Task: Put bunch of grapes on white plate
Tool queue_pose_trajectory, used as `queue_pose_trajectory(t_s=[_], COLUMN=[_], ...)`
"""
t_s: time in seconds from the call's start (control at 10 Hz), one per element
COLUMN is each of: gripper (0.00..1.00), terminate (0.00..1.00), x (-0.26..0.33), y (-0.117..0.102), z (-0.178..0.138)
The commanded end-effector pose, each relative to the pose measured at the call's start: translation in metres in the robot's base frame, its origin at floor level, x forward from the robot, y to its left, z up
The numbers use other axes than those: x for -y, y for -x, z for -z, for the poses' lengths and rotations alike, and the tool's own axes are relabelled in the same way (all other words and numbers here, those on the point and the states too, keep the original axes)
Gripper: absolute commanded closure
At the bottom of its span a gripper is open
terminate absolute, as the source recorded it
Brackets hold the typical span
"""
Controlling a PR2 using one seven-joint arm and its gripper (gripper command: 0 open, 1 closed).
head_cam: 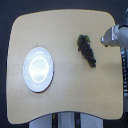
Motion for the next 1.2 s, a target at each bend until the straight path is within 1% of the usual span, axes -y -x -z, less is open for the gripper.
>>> queue_pose_trajectory(t_s=[0.0, 0.3, 0.5, 0.6, 0.7, 0.9, 1.1], gripper=[0.00, 0.00, 0.00, 0.00, 0.00, 0.00, 0.00], terminate=[0.00, 0.00, 0.00, 0.00, 0.00, 0.00, 0.00], x=[-0.001, -0.035, -0.060, -0.080, -0.088, -0.122, -0.139], y=[0.000, -0.008, -0.027, -0.033, -0.040, -0.043, -0.048], z=[0.001, 0.018, 0.026, 0.033, 0.039, 0.058, 0.078])
